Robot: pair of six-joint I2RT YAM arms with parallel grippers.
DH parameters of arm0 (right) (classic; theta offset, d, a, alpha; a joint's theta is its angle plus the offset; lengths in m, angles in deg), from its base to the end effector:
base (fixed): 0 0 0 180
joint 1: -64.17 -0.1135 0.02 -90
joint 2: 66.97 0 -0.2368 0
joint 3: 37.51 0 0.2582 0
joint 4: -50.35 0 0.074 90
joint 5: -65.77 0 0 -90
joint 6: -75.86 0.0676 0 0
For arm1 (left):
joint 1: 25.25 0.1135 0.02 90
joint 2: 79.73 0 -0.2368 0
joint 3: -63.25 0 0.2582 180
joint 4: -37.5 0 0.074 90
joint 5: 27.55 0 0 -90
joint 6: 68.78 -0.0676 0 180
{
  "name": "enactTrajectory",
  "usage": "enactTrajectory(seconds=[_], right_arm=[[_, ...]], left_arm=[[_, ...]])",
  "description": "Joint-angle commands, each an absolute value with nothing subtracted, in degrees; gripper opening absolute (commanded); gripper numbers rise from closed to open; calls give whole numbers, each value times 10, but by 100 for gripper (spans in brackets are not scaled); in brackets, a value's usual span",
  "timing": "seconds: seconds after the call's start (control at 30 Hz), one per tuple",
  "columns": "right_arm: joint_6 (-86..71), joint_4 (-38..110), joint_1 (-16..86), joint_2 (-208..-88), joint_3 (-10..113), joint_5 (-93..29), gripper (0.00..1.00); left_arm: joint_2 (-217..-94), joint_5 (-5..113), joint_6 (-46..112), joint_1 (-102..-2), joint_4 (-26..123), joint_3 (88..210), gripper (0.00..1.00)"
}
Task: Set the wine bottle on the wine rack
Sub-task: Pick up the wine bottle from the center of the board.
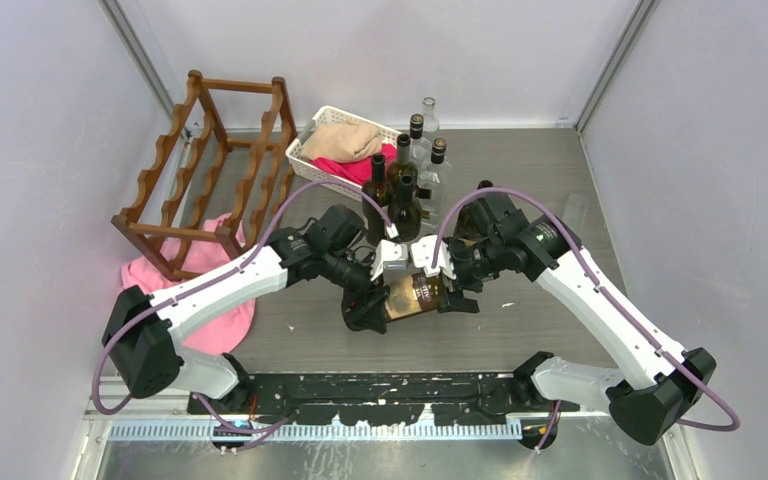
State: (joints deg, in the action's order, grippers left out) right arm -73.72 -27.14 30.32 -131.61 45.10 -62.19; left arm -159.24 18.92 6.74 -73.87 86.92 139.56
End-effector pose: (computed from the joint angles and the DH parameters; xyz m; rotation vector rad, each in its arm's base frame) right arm 0.1668 0.1620 0.2974 -1.9070 1.4863 0.6611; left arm 0.1696 -0.2629 0.2342 1.5857 1.9413 -1.1948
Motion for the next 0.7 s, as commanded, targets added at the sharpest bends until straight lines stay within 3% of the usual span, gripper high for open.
enactTrajectory(seconds=[0.0, 0.07, 0.1, 0.2, 0.3, 0.33, 0.47, 0.67], right_arm=[[-740, -254, 300, -1315, 457, -614, 73], [-737, -258, 299, -1312, 459, -616, 35], [-733, -255, 300, -1309, 458, -617, 25], [-725, -252, 300, -1297, 451, -623, 10], [-707, -243, 300, -1285, 443, -628, 2], [-701, -239, 300, -1282, 440, -630, 1], [-678, -228, 300, -1273, 432, -633, 1], [-649, -207, 301, -1256, 413, -636, 1]], left_arm=[[-1580, 138, 50, -741, 836, 1437, 0], [-1580, 139, 50, -741, 835, 1436, 0], [-1579, 140, 50, -741, 835, 1435, 0], [-1580, 144, 50, -741, 830, 1432, 2], [-1585, 146, 53, -741, 835, 1434, 6], [-1587, 148, 56, -741, 839, 1435, 12], [-1584, 170, 72, -741, 844, 1432, 63], [-1532, 206, 75, -741, 815, 1403, 99]])
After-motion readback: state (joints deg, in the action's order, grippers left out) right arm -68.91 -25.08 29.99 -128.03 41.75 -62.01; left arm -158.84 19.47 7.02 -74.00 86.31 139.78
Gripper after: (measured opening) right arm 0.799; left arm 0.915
